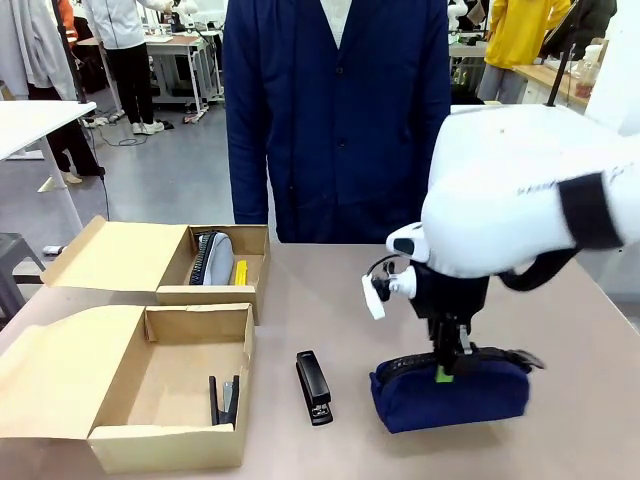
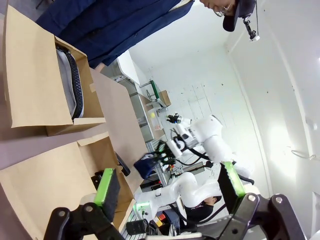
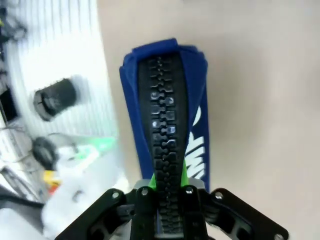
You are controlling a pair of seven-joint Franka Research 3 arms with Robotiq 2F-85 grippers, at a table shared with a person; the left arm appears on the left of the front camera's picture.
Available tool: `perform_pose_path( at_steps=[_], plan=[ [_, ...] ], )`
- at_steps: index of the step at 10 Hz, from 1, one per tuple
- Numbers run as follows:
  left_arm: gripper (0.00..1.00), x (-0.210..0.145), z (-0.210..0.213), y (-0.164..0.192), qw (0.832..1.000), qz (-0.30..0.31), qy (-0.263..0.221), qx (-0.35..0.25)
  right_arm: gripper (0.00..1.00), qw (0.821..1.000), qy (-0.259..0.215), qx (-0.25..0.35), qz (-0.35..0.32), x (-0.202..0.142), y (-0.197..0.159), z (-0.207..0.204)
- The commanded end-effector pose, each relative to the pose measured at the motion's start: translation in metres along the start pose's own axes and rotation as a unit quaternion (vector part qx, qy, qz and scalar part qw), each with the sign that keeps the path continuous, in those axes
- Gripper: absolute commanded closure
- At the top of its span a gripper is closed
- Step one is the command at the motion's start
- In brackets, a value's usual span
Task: Place items inside the box.
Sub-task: Pick up a Pencil pouch or Stapler and place it inside the Mailer Box closest to the robot.
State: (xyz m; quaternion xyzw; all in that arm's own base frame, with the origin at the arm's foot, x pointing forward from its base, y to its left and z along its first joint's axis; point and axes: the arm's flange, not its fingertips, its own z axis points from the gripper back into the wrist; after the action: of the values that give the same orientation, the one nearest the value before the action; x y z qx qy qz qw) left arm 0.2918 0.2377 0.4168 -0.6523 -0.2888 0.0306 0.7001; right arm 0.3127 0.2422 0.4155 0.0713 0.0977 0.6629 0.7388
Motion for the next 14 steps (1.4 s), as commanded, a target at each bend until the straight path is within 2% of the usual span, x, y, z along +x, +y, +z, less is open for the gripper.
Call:
perform_pose_path(
  at_steps=[1, 2, 3, 4, 5, 6, 7, 8, 9, 11, 12, 13, 14],
  plan=[
    [0.00, -0.002, 0.000, -0.002, 1.000, -0.010, 0.001, -0.006, 1.00, 0.981, -0.050, 0.064, -0.174, -0.019, 0.041, 0.060],
    [0.00, -0.002, 0.000, -0.002, 1.000, -0.010, 0.001, -0.006, 1.00, 0.965, -0.081, 0.063, -0.241, -0.033, 0.057, 0.072],
    [0.00, -0.002, 0.000, -0.002, 1.000, -0.010, 0.001, -0.006, 1.00, 0.938, -0.130, 0.066, -0.315, -0.047, 0.069, 0.074],
    [0.00, -0.002, 0.000, -0.002, 1.000, -0.010, 0.001, -0.006, 1.00, 0.926, -0.169, 0.012, -0.336, -0.056, 0.070, 0.068],
    [0.00, -0.002, 0.000, -0.002, 1.000, -0.010, 0.001, -0.006, 1.00, 0.971, -0.058, 0.073, -0.218, -0.038, 0.061, 0.078],
    [0.00, -0.002, 0.000, -0.002, 1.000, -0.010, 0.001, -0.006, 1.00, 0.971, -0.058, 0.073, -0.218, -0.038, 0.061, 0.078],
    [0.00, -0.002, 0.000, -0.002, 1.000, -0.010, 0.001, -0.006, 0.90, 0.951, -0.111, 0.068, -0.280, -0.055, 0.074, 0.090],
    [0.00, -0.002, 0.000, -0.002, 1.000, -0.010, 0.001, -0.006, 0.90, 0.917, -0.163, 0.092, -0.351, -0.051, 0.074, 0.084],
    [0.00, -0.002, 0.000, -0.002, 1.000, -0.010, 0.001, -0.006, 0.90, 0.863, -0.208, 0.087, -0.452, -0.032, 0.083, 0.098],
    [0.00, -0.002, 0.000, -0.002, 1.000, -0.010, 0.001, -0.006, 0.90, 0.774, -0.199, 0.015, -0.601, 0.031, 0.104, 0.110],
    [0.00, -0.002, 0.000, -0.002, 1.000, -0.010, 0.001, -0.006, 0.90, 0.729, -0.184, -0.041, -0.658, 0.040, 0.105, 0.109],
    [0.00, -0.002, 0.000, -0.002, 1.000, -0.010, 0.001, -0.006, 0.90, 0.696, -0.190, -0.045, -0.690, 0.038, 0.104, 0.111],
    [0.00, -0.002, 0.000, -0.002, 1.000, -0.010, 0.001, -0.006, 0.90, 0.676, -0.178, -0.056, -0.713, 0.043, 0.108, 0.110]
  ],
)
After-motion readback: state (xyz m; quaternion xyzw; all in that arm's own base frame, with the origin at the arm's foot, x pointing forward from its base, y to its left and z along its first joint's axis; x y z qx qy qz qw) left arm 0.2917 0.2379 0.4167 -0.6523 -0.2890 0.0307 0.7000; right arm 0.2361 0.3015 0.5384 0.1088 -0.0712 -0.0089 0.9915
